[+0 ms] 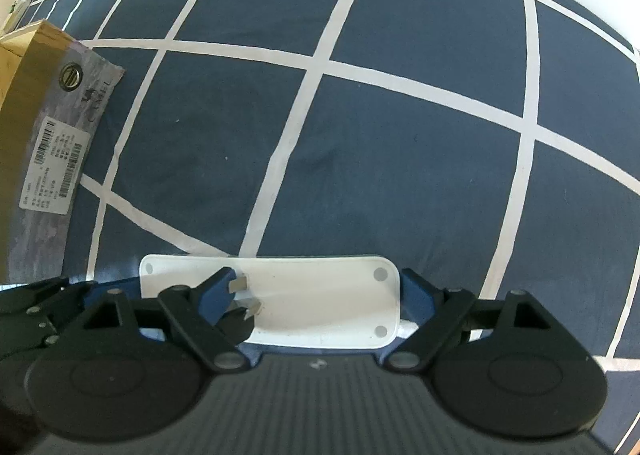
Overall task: Organize objects
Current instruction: 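Lift the white plate with the right gripper toward the box, then carry the white plate over the box and lower it inside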
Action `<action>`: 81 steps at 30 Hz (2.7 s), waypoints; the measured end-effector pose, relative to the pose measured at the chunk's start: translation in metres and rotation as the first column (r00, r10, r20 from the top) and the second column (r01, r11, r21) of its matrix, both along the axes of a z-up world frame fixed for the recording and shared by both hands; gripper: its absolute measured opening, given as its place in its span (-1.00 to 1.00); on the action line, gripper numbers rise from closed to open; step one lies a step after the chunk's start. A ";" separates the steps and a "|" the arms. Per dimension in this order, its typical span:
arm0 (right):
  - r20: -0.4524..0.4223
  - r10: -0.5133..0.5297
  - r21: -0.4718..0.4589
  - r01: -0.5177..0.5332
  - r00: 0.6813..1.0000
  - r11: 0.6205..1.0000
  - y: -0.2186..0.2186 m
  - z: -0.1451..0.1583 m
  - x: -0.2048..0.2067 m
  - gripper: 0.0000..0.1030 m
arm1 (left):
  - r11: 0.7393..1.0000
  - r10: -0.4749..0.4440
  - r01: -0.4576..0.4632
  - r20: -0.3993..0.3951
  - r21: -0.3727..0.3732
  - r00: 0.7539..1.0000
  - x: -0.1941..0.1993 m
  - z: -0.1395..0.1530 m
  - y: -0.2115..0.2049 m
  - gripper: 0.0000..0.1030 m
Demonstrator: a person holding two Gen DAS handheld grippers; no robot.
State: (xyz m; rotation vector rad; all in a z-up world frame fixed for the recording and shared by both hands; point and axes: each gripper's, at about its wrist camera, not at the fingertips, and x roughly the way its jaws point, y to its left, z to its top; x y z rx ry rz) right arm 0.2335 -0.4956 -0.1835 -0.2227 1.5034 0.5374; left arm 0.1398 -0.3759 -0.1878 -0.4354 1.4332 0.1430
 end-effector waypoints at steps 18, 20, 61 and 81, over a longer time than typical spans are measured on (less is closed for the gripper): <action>0.066 -0.064 0.048 0.061 0.996 0.997 0.014 0.055 -0.056 0.68 | 0.998 -0.057 0.053 0.079 0.046 0.995 -0.052 0.059 0.021 0.56; 0.081 -0.066 0.058 0.062 0.995 0.996 0.018 0.064 -0.066 0.68 | 0.997 -0.059 0.055 0.095 0.054 0.994 -0.061 0.066 0.026 0.57; 0.224 -0.282 0.164 0.249 0.933 0.955 0.222 0.164 -0.208 0.68 | 0.962 -0.264 0.236 0.230 0.140 0.937 -0.163 0.164 0.240 0.57; 0.227 -0.322 0.152 0.293 0.919 0.944 0.309 0.166 -0.182 0.68 | 0.952 -0.301 0.279 0.222 0.126 0.928 -0.118 0.162 0.322 0.57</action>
